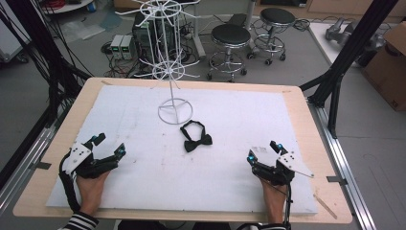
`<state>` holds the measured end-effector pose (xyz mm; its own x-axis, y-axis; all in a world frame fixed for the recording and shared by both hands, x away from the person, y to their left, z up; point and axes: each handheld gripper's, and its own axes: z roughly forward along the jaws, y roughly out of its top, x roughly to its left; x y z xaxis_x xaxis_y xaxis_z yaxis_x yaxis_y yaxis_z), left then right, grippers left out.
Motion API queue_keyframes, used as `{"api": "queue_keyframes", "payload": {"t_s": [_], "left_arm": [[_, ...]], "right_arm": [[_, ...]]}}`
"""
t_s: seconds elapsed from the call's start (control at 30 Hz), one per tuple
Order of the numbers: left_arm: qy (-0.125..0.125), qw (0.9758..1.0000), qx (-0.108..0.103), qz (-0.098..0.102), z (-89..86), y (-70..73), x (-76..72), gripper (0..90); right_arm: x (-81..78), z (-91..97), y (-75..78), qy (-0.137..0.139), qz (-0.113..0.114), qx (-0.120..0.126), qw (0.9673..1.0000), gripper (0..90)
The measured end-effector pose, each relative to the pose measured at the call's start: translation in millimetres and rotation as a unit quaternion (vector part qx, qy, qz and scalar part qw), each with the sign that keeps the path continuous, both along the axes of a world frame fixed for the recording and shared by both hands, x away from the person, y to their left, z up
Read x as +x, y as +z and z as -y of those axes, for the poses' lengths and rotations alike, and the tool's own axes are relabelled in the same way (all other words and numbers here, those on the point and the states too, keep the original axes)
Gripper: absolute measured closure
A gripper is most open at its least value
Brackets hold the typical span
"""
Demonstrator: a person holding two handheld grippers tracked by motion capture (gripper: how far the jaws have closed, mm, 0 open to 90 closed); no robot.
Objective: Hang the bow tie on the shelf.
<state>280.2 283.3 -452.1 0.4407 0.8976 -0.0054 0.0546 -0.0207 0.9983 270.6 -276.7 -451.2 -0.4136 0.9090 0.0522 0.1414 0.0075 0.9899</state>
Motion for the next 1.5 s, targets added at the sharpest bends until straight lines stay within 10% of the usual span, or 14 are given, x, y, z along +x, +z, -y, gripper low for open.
{"api": "queue_keyframes", "payload": {"t_s": [0.33, 0.8, 1.27, 1.5], "left_arm": [[0.0, 1.0, -0.001, 0.0, 0.0, 0.0, 0.1, 16.1], [0.0, 1.0, -0.004, 0.0, -0.4, -0.1, 0.2, 16.2], [-0.001, 1.0, -0.003, 0.0, -0.5, -0.1, 0.1, 16.2], [-0.001, 1.0, -0.005, 0.001, -0.6, -0.1, 0.2, 16.2]], "right_arm": [[7.4, -1.1, 3.9, 0.001, -0.04, -0.014, 0.9991, 10.3], [30.3, -21.5, 48.4, 0.039, -0.066, -0.038, 0.9963, 10.4], [76.3, -66.3, 74.5, 0.097, -0.124, -0.084, 0.984, 10.4], [102.5, -99.5, 79.9, 0.134, -0.149, -0.125, 0.9717, 10.3]]}}
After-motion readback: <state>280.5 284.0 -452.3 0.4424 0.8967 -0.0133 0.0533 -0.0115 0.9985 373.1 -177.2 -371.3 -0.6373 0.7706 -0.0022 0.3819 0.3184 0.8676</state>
